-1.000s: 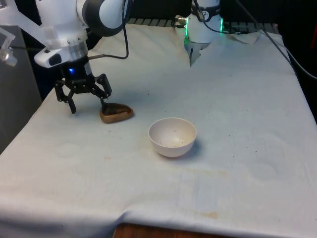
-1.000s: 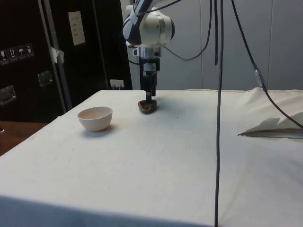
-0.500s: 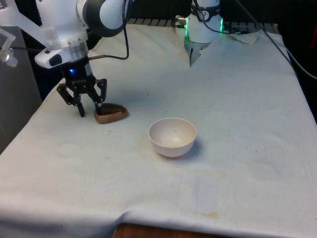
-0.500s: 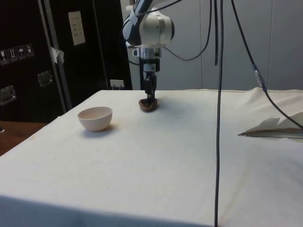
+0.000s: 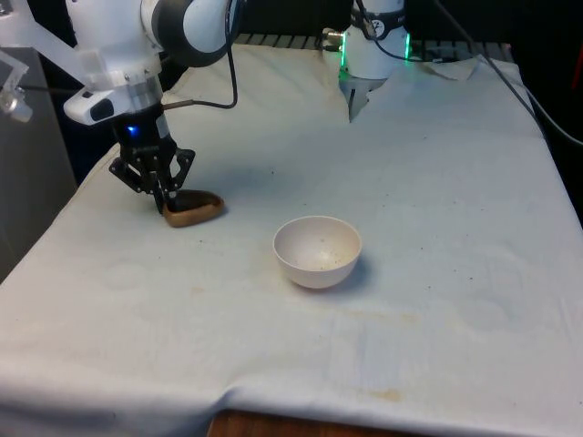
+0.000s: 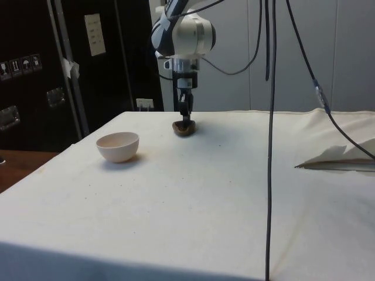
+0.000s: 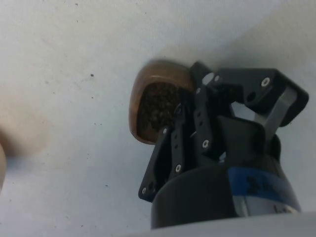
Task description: Pour the coffee beans from the cup into the bowl.
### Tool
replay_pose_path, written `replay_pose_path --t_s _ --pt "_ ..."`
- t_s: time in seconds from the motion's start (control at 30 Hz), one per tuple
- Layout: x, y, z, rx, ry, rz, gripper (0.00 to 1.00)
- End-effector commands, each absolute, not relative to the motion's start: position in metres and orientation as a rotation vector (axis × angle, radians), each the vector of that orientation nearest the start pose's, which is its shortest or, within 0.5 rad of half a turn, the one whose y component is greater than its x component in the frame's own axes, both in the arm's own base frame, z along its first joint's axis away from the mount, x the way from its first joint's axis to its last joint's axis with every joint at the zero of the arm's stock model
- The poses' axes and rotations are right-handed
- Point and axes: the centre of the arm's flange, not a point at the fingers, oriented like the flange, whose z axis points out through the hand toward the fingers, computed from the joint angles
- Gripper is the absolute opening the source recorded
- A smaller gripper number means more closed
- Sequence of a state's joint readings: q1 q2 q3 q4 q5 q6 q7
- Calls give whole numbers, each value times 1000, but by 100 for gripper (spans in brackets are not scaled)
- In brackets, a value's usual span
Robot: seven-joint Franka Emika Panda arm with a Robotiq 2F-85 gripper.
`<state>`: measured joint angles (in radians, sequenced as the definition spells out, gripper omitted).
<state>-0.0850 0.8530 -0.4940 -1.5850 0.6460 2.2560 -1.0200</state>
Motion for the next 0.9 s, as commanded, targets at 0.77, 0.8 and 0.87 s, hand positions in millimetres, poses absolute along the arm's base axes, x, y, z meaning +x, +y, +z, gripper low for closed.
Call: replay_pose_path --t_s 0.77,0.8,0.87 --pt "614 -308 191 -3023 -183 -114 0" --pt "614 -307 193 -3022 -181 -115 0" --pt "615 -304 195 -3022 -173 -120 0"
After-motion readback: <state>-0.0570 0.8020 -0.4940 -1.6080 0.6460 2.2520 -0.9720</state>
